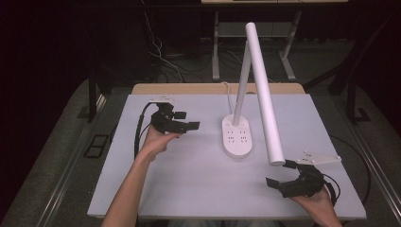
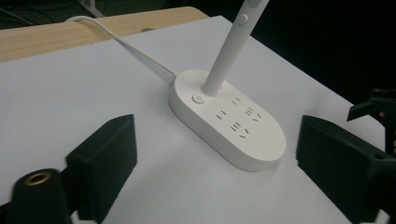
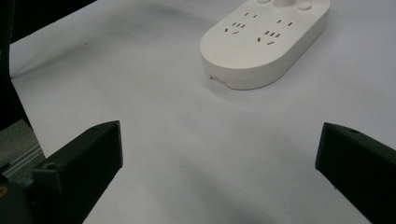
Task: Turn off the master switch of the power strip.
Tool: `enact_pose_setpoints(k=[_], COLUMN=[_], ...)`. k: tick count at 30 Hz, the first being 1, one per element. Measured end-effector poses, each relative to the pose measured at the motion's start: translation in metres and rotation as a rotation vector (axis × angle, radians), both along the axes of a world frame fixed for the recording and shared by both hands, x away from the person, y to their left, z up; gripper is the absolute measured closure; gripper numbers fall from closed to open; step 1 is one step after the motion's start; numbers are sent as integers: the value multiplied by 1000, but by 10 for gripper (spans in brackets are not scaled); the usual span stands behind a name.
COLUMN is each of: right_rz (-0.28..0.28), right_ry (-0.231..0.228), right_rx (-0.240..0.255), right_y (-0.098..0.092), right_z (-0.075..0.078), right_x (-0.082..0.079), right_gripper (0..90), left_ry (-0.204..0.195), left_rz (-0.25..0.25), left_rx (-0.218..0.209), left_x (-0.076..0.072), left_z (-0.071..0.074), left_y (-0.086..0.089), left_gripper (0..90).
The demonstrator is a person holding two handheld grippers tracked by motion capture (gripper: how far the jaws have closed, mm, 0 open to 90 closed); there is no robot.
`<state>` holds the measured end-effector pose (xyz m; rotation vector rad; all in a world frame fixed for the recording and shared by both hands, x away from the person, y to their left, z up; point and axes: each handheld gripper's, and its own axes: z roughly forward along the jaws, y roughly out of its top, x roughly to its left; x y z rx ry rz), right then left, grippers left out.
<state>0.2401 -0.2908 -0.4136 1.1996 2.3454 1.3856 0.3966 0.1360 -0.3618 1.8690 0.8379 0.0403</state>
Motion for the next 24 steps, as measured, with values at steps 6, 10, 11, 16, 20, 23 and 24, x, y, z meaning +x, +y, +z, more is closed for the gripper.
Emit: enact_pose_setpoints(k=[6, 10, 11, 16, 20, 23, 24], right_rz=[0, 1, 1, -1, -5, -5, -4], right_ry=[-3, -2, -1, -3, 0, -2, -5], right_rx=[-2, -4, -4, -2, -5, -5, -7], right_y=[1, 1, 1, 1, 0, 1, 1], right_z=[0, 0, 0, 0, -1, -1, -1], right_x=[0, 0, 0, 0, 0, 0, 0], right_gripper=[0, 0, 0, 0, 0, 0, 0], left_ry=[-4, -13, -16, -34, -44, -50, -49], left_rz=[24, 42, 45, 61, 68, 74, 77], left_rx=[18, 28, 29, 44, 43, 38, 39], left_x=[-16, -27, -29, -44, -56, -66, -70], left_z=[0, -2, -3, -7, -12, -16, -18], left_y=[10, 17, 19, 25, 30, 34, 35], left_gripper=[0, 0, 0, 0, 0, 0, 0])
